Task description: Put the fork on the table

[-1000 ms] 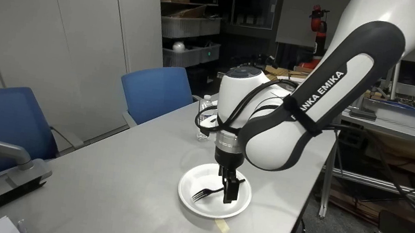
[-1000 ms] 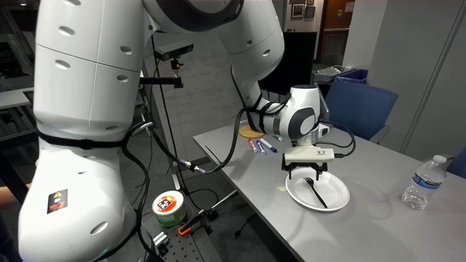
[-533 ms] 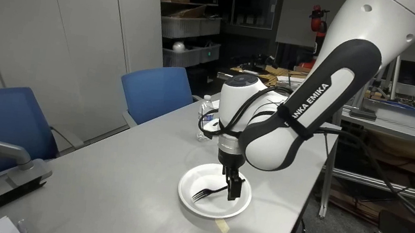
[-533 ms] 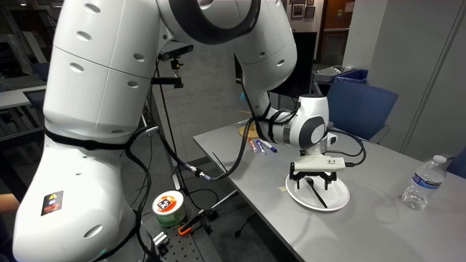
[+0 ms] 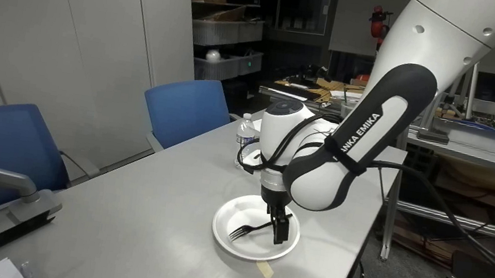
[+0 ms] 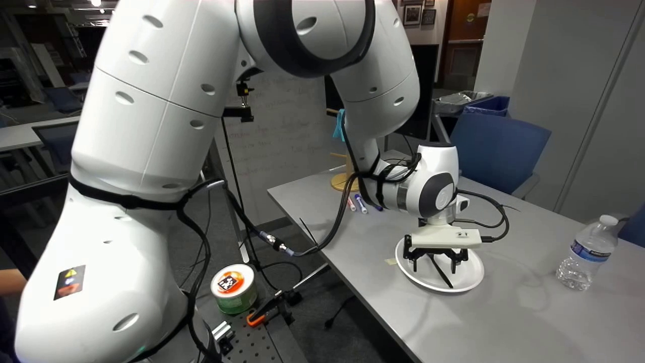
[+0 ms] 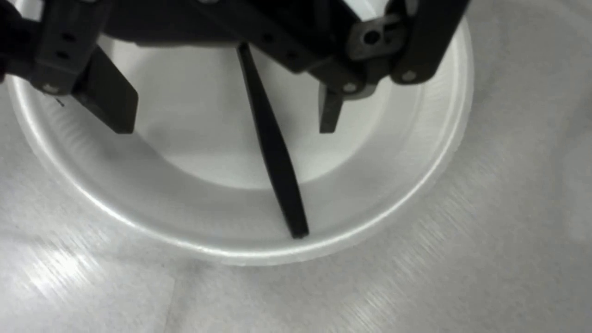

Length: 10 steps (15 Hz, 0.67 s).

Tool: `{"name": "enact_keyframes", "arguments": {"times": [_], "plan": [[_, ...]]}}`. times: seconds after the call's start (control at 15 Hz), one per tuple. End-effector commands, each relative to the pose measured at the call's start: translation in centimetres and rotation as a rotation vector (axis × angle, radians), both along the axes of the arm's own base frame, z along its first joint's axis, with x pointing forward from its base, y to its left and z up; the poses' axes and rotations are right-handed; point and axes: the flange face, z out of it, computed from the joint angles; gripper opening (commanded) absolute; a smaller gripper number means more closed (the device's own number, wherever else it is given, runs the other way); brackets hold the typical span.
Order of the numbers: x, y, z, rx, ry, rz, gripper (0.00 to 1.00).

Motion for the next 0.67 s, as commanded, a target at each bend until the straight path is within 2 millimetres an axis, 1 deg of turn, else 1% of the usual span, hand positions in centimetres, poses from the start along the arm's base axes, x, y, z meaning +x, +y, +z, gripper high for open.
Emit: {"name": "enact_keyframes", "arguments": {"times": [0.0, 0.13, 0.2, 0.27, 0.4, 0.6], "plan": [[1.15, -0.45, -0.32, -0.013, 0.010, 0.023, 0.74], [1.34, -0.49, -0.32, -0.014, 0.008, 0.024, 0.69], [1.40, -0.53, -0.28, -0.015, 0.006, 0.025, 0.63], [1.44, -0.57, -0.22, -0.017, 0.005, 0.025, 0.53], [1.51, -0.68, -0.11, -0.016, 0.003, 0.025, 0.39], [1.68, -0.88, -0.02, -0.014, -0.002, 0.020, 0.15]]}}
